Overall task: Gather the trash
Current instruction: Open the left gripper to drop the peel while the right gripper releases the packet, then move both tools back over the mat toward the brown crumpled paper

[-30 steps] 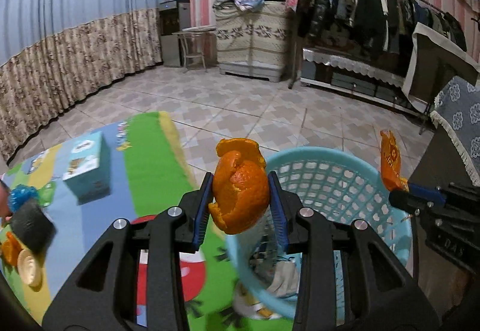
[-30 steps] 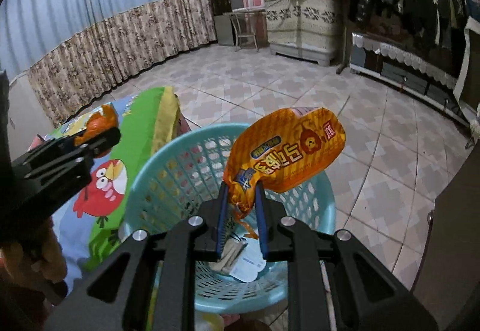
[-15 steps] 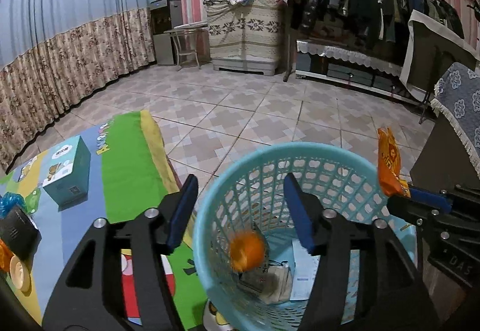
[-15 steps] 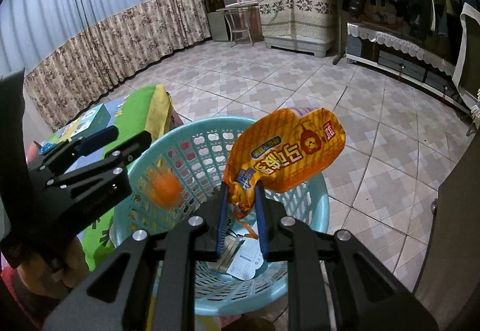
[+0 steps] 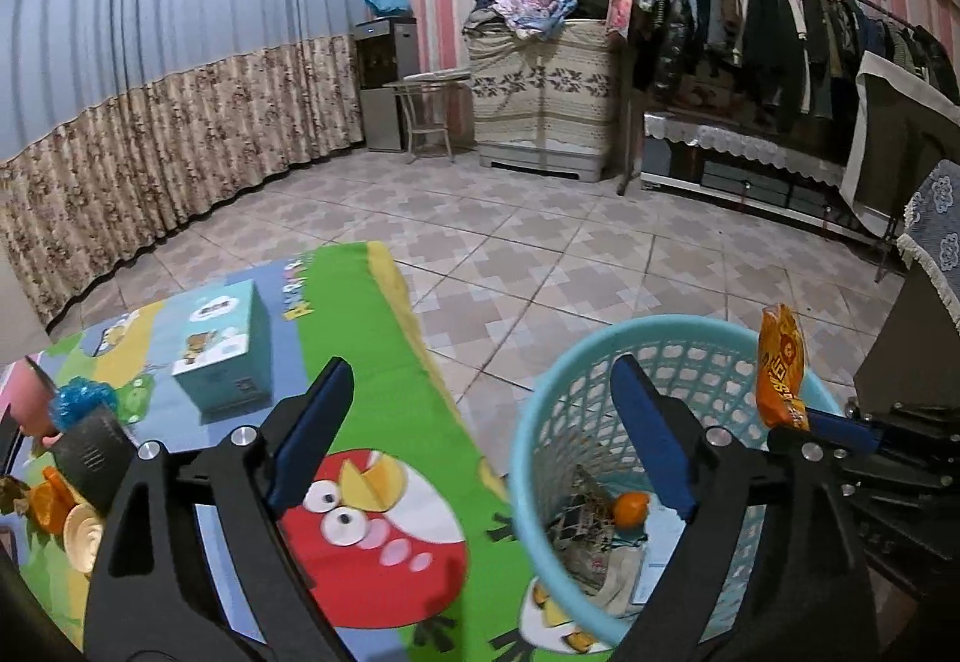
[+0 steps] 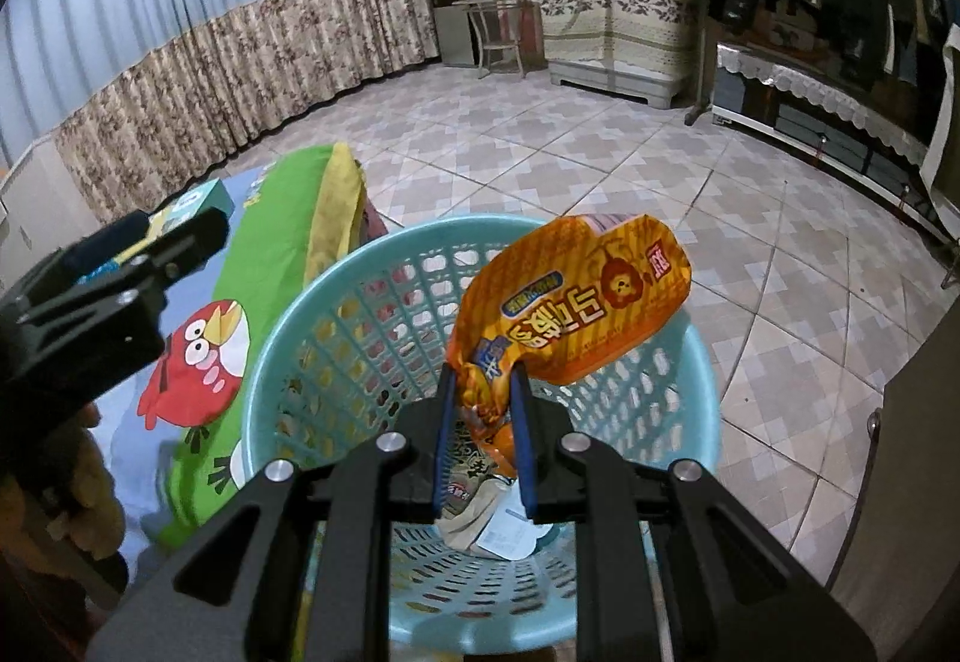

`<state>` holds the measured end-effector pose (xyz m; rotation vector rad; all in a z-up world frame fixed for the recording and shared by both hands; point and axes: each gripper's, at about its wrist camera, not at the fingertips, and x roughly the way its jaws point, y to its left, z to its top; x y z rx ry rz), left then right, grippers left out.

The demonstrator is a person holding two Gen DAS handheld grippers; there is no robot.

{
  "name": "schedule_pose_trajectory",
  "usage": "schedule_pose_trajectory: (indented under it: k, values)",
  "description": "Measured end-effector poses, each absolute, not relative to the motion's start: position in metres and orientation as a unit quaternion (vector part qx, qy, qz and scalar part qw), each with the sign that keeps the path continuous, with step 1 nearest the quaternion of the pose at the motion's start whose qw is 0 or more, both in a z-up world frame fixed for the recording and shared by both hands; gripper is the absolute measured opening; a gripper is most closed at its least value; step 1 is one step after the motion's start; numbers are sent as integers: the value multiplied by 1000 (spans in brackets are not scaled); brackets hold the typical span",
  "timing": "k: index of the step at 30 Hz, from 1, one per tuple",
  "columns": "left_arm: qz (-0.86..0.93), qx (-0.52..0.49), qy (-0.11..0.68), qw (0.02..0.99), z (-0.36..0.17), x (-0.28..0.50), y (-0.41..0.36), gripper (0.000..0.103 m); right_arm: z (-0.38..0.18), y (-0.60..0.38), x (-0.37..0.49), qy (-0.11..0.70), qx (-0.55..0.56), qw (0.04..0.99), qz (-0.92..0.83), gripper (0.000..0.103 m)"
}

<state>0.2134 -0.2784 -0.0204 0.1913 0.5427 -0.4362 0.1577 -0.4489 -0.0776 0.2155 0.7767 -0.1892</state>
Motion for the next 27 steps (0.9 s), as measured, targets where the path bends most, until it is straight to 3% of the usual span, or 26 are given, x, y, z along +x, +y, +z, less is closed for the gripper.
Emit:
schedule_pose_trajectory:
  k: [4, 8, 10, 12, 15, 20, 27]
  values:
    - [-207, 86, 268, 937, -21, 213, -264, 90, -81, -446, 164, 385, 107, 912, -95, 22]
    - [-196, 87, 264, 940, -21, 210, -250, 92, -83, -443, 163, 387, 106, 910, -104, 47]
    - [-192, 85, 263, 942, -20, 209, -242, 93, -83, -442, 163, 386, 107, 910, -105, 52]
    - [-188, 80, 263, 943, -18, 208, -234, 94, -81, -443, 164, 385, 108, 910, -110, 68]
    - [-182, 76, 262, 945, -15, 205, -221, 96, -75, -442, 164, 377, 105, 913, -118, 79]
    - [-167, 77, 255, 949, -11, 199, -202, 96, -67, -436, 164, 366, 95, 916, -134, 88]
    - [-147, 66, 257, 953, -11, 196, -163, 97, -55, -424, 163, 346, 87, 923, -143, 88]
